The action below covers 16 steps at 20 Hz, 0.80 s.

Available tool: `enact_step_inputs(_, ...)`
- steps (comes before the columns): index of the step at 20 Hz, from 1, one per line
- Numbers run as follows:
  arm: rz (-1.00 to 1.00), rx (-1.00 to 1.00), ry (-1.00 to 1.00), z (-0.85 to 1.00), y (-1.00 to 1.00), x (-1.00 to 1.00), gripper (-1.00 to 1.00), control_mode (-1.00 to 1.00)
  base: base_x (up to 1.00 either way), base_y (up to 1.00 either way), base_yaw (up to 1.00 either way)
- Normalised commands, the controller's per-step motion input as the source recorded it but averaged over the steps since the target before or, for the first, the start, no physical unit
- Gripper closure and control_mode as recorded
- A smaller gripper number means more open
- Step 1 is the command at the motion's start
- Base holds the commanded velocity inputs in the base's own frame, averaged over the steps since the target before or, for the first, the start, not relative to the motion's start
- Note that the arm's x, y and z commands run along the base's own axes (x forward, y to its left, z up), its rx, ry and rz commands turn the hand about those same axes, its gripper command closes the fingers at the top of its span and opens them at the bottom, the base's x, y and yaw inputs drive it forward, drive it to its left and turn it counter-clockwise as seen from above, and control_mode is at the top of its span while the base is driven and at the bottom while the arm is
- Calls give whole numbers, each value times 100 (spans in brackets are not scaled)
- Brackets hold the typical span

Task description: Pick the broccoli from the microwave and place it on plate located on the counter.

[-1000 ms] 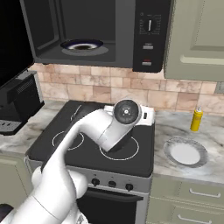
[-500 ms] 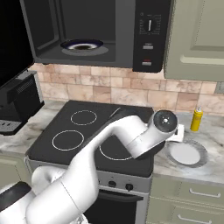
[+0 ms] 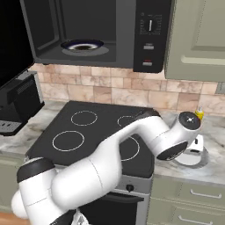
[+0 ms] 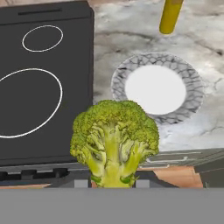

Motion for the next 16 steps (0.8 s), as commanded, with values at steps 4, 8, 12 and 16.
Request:
enact_step_inputs(4, 5, 0, 10, -25, -6, 39, 100, -100, 0, 0, 0)
enact_step_inputs(8, 4, 0, 12, -61, -1, 52, 100, -100, 0, 0, 0)
enact_step_inputs(12, 3, 1, 2, -31, -6, 45, 100, -100, 0, 0, 0)
enact_step_inputs(16, 0, 3, 0, -7, -27, 34, 100, -100, 0, 0, 0)
